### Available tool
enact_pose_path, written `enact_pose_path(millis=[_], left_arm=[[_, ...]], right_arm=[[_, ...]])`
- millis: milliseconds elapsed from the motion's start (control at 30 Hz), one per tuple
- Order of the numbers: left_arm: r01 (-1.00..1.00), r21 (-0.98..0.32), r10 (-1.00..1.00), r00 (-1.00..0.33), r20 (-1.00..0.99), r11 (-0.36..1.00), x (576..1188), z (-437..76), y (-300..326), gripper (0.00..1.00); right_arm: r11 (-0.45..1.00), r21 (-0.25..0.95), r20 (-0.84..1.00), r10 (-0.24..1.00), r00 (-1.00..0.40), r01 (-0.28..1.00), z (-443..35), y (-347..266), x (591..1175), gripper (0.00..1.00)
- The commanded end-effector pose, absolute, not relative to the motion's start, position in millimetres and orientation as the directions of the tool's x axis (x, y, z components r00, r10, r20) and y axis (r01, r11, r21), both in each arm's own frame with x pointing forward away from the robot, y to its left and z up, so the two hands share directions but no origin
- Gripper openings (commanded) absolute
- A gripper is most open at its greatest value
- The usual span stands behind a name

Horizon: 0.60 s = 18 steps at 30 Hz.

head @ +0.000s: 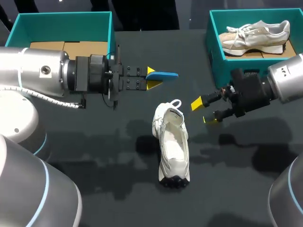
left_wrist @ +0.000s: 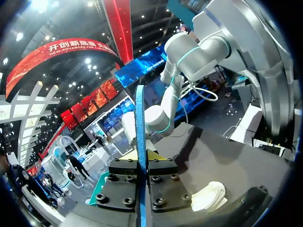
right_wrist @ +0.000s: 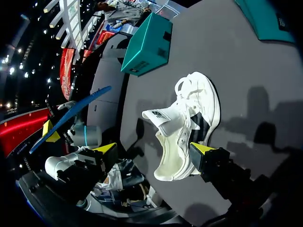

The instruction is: Take the shoe out of the shoebox, open the shoe tongue, remove and reinsert the insole, then place the shoe into the shoebox

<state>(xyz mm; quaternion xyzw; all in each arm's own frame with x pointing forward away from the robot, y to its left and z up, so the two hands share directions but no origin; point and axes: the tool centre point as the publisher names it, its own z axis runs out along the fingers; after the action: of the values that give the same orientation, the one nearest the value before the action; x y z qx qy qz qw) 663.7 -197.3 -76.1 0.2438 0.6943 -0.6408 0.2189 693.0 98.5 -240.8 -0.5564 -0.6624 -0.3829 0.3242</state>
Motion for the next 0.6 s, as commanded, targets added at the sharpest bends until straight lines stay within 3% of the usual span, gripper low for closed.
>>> enact_pose_path(millis=[33, 100, 533, 600], left_arm=[[0.804, -0.591, 0.065, -0.594, -0.802, 0.064, 672.2, -80.3, -207.4, 0.0], [0.835, -0.549, 0.05, -0.55, -0.834, 0.038, 672.0, -81.4, -207.8, 0.0], [0.835, -0.549, 0.05, -0.55, -0.834, 0.038, 672.0, -81.4, -207.8, 0.0], [0.883, -0.465, 0.059, -0.469, -0.881, 0.06, 678.1, -88.1, -212.6, 0.0]], right_arm=[[0.084, 0.138, 0.873, 0.46, -0.161, 0.987, -234.8, 98.7, 702.5, 1.0], [0.054, 0.139, 0.898, 0.414, -0.149, 0.989, -231.2, 97.8, 705.0, 1.0], [0.054, 0.139, 0.898, 0.414, -0.149, 0.989, -231.2, 97.8, 705.0, 1.0], [0.047, 0.137, 0.902, 0.408, -0.144, 0.99, -229.6, 98.0, 707.3, 1.0]])
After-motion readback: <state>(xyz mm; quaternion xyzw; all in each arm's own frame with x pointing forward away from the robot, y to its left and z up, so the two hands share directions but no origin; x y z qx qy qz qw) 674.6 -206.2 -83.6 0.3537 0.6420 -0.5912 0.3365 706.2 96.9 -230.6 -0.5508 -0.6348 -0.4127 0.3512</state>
